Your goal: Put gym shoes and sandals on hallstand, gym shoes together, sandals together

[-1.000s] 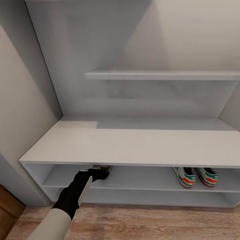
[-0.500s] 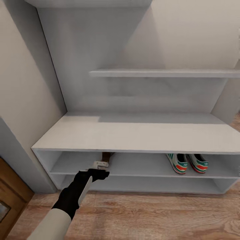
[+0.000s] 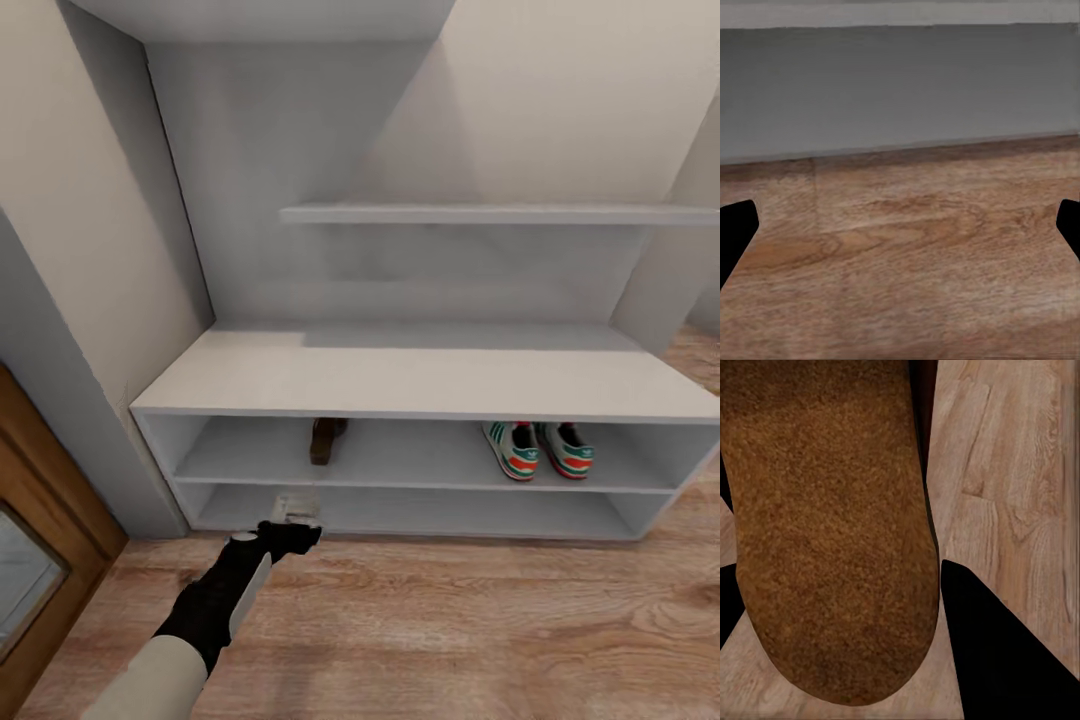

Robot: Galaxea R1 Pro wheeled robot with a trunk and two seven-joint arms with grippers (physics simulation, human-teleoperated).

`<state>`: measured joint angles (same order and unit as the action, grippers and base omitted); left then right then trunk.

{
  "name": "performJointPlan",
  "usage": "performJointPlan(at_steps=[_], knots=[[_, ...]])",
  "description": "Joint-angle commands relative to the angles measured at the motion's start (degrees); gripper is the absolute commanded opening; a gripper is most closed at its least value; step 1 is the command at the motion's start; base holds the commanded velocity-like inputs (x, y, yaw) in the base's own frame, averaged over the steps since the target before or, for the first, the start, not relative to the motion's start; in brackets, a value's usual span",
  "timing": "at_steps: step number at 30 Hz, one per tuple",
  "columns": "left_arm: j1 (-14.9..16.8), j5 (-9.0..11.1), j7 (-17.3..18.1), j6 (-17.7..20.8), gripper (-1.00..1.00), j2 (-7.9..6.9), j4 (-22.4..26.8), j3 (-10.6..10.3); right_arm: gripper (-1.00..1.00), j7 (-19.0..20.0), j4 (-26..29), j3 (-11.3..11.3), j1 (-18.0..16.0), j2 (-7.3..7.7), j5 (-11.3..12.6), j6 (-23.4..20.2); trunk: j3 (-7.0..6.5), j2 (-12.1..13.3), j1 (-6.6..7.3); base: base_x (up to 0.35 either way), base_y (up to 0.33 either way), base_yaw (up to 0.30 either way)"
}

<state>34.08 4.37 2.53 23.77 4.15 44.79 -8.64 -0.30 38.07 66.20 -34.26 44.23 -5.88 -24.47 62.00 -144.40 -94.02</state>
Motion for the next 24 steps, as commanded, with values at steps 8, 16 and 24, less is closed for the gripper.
performJointPlan(at_steps=[8,16,24], knots=[[0.0,1.3,0.4,-22.3,1.00,0.04,-9.6,-0.1,-1.00,0.1,2.7,0.2,-0.1,-0.10,-0.5,-0.4,0.05,0.0,0.05,-0.138,0.020,0.000],[0.0,2.6,0.5,-23.8,1.00,-0.13,-9.9,0.0,-1.00,0.1,3.0,0.2,-0.1,-0.11,-0.5,-0.4,0.05,0.0,0.05,-0.292,0.128,0.000],[0.0,2.7,0.5,-23.8,1.00,-0.11,-9.9,-0.1,-1.00,0.1,3.0,0.2,-0.1,-0.12,-0.5,-0.4,0.05,0.0,0.05,-0.169,0.251,0.000]])
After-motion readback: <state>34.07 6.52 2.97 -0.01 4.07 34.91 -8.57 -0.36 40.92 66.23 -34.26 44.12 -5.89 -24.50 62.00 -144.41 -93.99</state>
